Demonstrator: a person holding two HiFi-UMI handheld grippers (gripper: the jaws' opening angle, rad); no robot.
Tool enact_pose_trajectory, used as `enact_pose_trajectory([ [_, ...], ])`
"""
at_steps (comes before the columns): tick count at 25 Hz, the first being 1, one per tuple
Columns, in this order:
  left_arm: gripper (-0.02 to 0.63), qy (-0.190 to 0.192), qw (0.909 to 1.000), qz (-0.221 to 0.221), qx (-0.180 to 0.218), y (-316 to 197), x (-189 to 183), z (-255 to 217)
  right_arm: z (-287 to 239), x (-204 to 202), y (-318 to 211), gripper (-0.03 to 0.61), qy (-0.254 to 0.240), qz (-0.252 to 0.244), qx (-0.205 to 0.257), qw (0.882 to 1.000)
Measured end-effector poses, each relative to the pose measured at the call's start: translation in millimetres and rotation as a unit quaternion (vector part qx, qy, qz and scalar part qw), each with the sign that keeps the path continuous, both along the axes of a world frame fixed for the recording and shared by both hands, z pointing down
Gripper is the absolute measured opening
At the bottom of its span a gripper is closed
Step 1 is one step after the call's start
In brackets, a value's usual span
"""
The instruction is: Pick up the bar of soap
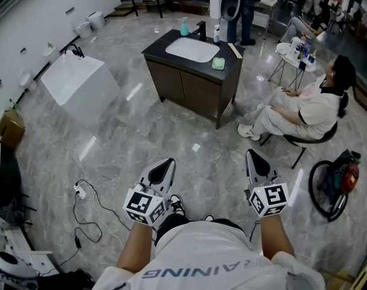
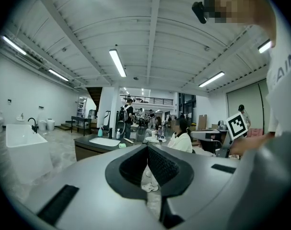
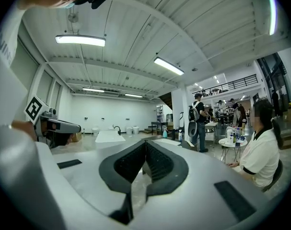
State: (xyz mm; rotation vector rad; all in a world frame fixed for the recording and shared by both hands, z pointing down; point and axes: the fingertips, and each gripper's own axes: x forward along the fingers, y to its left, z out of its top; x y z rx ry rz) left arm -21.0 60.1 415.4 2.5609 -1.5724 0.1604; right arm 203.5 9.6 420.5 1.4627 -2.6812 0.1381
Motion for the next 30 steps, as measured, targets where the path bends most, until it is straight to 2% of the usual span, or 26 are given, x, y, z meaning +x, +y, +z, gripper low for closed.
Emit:
enact_pose_trajectory([
  [7,0.003,-0.004,0.9993,0.036,0.002,-57.9,-3.9,7.0,7.6,3.5,-47.0,0.015,-0.002,0.042,-0.004,0.999],
  [14,0.003,-0.007,0.9982,0.059,0.006,-127.6,-41.6,1.1,1.2,-44.5,-104.8,0.015,-0.003,0.041,0.001,0.999],
  [24,0.003,-0.002,0.9969,0.078,0.001,-206.9,-122.4,6.1,0.8,-132.0,-178.1,0.015,0.02,0.042,-0.007,0.999],
  [30,0.003,-0.002,0.9983,0.058,-0.004,-243.7,-196.8,13.9,8.5,-197.6,-216.5,0.015,0.035,0.038,-0.018,0.998],
])
